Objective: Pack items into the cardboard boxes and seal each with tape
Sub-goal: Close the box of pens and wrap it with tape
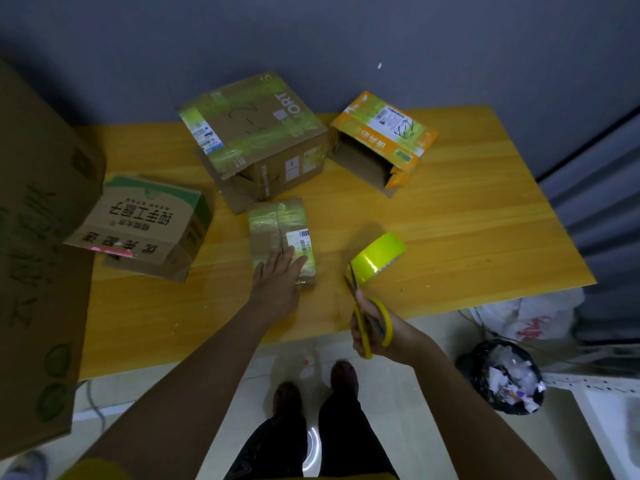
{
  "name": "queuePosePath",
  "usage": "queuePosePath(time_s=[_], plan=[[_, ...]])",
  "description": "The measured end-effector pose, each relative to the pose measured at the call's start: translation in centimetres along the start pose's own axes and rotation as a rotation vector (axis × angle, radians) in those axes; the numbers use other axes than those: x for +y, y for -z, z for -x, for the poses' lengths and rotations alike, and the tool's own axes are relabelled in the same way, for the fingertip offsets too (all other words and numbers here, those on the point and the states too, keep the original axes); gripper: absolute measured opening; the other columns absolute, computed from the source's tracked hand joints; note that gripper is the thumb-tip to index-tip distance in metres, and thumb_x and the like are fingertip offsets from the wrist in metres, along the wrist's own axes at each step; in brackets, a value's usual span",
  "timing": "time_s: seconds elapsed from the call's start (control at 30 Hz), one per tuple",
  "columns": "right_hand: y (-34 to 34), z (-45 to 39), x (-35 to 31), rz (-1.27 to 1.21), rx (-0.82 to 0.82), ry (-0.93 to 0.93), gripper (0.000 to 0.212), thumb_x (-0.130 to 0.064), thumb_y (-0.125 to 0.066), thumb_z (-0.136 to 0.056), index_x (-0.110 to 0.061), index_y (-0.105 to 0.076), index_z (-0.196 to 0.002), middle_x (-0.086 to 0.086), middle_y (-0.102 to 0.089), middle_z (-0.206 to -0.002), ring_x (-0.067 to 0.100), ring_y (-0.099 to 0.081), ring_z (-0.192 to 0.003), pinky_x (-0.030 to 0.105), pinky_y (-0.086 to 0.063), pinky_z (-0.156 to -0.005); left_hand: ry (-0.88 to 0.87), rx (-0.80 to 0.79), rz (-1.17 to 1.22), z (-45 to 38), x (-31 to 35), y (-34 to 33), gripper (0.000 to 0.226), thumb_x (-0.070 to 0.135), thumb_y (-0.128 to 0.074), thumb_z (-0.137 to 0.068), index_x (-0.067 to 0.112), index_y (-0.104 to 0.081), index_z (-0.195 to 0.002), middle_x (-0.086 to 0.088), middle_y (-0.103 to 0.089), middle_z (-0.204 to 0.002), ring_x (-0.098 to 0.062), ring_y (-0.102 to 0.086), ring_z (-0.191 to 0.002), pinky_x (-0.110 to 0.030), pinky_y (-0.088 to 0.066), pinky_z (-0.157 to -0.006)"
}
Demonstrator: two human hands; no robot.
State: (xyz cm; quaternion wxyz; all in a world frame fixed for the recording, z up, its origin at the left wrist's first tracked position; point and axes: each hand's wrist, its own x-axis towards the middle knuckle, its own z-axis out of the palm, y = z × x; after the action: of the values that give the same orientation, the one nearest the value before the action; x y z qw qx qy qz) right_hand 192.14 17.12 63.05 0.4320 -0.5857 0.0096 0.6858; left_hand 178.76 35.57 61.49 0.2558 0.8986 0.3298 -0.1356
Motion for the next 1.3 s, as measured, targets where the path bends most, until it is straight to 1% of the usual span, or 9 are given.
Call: queuePosePath(time_s=[0.17, 0.37, 0.5, 0.6, 0.7, 0.8, 1.0, 1.13, 1.3], plan=[[-0.5, 2.9, -3.1, 0.163, 0.049, 0.062, 0.053, -0.061, -0.059, -0.072, -0.007, -0.054, -0.073, 0.009, -0.043, -0.063, 0.022, -0.045, -0.052, 0.026, -0.041, -0.050, 0.030, -0.015, 0.017, -0.3, 0.8, 1.1, 0.052, 0.024, -0.042, -0.100, 0.027, -0.025, -0.149, 0.000, -0.003, -0.161, -0.026, 0.006, -0.148, -0.049, -0.008, -0.117], [1.7, 4.5, -8.7, 0.525, 0.548, 0.400, 0.033, -0.039, -0.061, -0.093, -0.018, -0.057, -0.067, -0.004, -0.056, -0.059, 0.019, -0.053, -0.062, 0.024, -0.041, -0.056, 0.106, 0.055, 0.016, -1.6, 3.8, 1.9, 0.047, 0.029, -0.048, -0.095, 0.020, -0.035, -0.139, -0.006, -0.016, -0.152, -0.028, -0.010, -0.142, -0.043, -0.011, -0.114], [6.6, 2.0, -11.2, 0.866, 0.973, 0.450, 0.035, -0.038, -0.054, -0.094, -0.004, -0.061, -0.102, 0.020, -0.064, -0.103, 0.038, -0.058, -0.101, 0.037, -0.042, -0.076, 0.083, 0.057, 0.044, -3.1, 6.3, 2.3, 0.043, 0.027, -0.044, -0.097, 0.021, -0.037, -0.139, -0.005, -0.015, -0.154, -0.027, -0.010, -0.142, -0.042, -0.010, -0.114], [10.1, 0.3, -12.0, 1.008, 1.070, 0.381, 0.058, -0.045, -0.044, -0.091, 0.006, -0.057, -0.118, 0.030, -0.059, -0.115, 0.044, -0.053, -0.112, 0.043, -0.040, -0.092, 0.045, 0.020, 0.088, -4.6, 9.0, 2.6, 0.043, 0.030, -0.042, -0.099, 0.021, -0.037, -0.141, -0.005, -0.021, -0.152, -0.028, -0.018, -0.140, -0.041, -0.017, -0.112], [13.2, -1.6, -12.3, 1.285, 0.947, 0.309, 0.076, -0.050, -0.029, -0.078, 0.012, -0.061, -0.108, 0.031, -0.063, -0.102, 0.046, -0.058, -0.100, 0.045, -0.043, -0.086, 0.027, -0.100, 0.135, -6.5, 11.6, 2.2, 0.047, 0.037, -0.040, -0.101, 0.019, -0.035, -0.144, -0.010, -0.030, -0.147, -0.034, -0.033, -0.132, -0.040, -0.030, -0.106], [15.2, -2.9, -12.8, 1.408, 0.816, 0.316, 0.055, -0.035, -0.044, -0.090, 0.016, -0.064, -0.092, 0.034, -0.062, -0.088, 0.049, -0.060, -0.086, 0.050, -0.046, -0.078, 0.072, -0.176, 0.240, -8.2, 13.3, 1.7, 0.051, 0.046, -0.035, -0.101, 0.020, -0.033, -0.145, -0.013, -0.035, -0.144, -0.035, -0.043, -0.127, -0.042, -0.038, -0.101], [15.6, -2.6, -16.0, 1.391, 0.659, 0.415, 0.029, -0.013, -0.052, -0.092, 0.004, -0.064, -0.112, 0.023, -0.061, -0.112, 0.038, -0.059, -0.106, 0.040, -0.047, -0.081, 0.107, -0.203, 0.335, -10.0, 14.5, 1.4, 0.047, 0.048, -0.030, -0.101, 0.020, -0.047, -0.135, -0.014, -0.047, -0.125, -0.032, -0.050, -0.115, -0.041, -0.041, -0.098], [13.6, -1.3, -18.4, 1.279, 0.117, 0.490, 0.054, -0.014, -0.053, -0.095, -0.019, -0.038, -0.147, 0.000, -0.028, -0.154, 0.019, -0.017, -0.145, 0.043, -0.024, -0.114, 0.109, -0.195, 0.393, -10.1, 14.8, 1.5, 0.043, 0.042, -0.032, -0.102, 0.016, -0.050, -0.132, -0.016, -0.050, -0.115, -0.032, -0.052, -0.108, -0.036, -0.041, -0.091], [12.3, -2.1, -20.6, 1.530, -0.073, 0.318, 0.051, -0.023, -0.065, -0.089, -0.018, -0.048, -0.136, 0.004, -0.035, -0.142, 0.024, -0.023, -0.139, 0.042, -0.030, -0.108, 0.142, -0.184, 0.424, -9.8, 14.3, 1.8, 0.043, 0.040, -0.036, -0.102, 0.013, -0.048, -0.133, -0.014, -0.052, -0.120, -0.029, -0.052, -0.111, -0.034, -0.040, -0.091]])
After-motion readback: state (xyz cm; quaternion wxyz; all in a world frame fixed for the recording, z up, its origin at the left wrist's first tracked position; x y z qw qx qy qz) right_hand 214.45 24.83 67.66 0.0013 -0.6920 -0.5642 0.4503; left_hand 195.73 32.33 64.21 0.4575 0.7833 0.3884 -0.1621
